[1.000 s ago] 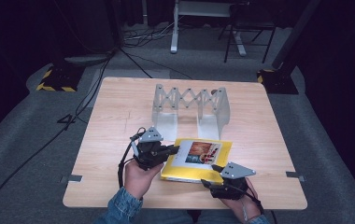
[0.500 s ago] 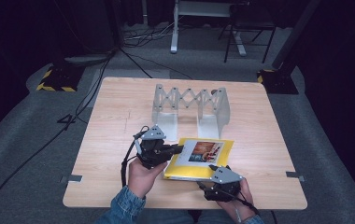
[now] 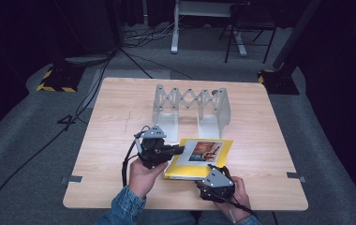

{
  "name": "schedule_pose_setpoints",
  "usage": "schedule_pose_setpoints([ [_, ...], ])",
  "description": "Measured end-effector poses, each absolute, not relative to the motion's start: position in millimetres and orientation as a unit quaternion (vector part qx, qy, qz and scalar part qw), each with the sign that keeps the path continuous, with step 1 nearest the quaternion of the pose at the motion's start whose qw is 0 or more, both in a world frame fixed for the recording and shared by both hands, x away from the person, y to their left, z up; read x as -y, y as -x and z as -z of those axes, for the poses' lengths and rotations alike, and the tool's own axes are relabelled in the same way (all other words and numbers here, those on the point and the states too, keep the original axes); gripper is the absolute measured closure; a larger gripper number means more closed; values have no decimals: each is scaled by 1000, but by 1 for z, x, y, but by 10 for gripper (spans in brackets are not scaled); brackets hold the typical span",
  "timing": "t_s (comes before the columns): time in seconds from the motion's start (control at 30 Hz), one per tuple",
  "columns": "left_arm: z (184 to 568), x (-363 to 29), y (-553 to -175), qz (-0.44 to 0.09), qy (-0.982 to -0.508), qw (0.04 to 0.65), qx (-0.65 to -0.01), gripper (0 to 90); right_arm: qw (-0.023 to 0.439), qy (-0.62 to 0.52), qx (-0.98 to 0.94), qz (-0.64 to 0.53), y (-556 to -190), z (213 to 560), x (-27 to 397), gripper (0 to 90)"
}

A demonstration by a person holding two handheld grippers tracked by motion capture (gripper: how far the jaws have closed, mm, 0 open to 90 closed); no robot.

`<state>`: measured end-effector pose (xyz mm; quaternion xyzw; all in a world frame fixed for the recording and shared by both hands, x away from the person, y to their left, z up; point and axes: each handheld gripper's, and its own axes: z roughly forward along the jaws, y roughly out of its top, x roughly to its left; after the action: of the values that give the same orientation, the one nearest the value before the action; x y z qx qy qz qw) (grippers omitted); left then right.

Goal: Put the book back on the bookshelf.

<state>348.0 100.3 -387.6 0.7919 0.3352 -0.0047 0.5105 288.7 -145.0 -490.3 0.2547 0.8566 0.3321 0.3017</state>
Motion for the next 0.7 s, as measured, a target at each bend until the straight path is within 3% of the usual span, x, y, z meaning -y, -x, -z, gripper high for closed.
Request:
schedule_pose_setpoints([
  [0.2,391,-99,-349,11,-791,509,-339,890,372,-254,-850,-274,-290,499,126,269],
  [0.43,394,-99,-350,19,-789,510,-342,890,403,-243,-844,-257,-293,503,120,293],
  [0.7,400,-103,-353,9,-786,503,-358,890,464,-165,-843,-217,-278,509,110,575],
])
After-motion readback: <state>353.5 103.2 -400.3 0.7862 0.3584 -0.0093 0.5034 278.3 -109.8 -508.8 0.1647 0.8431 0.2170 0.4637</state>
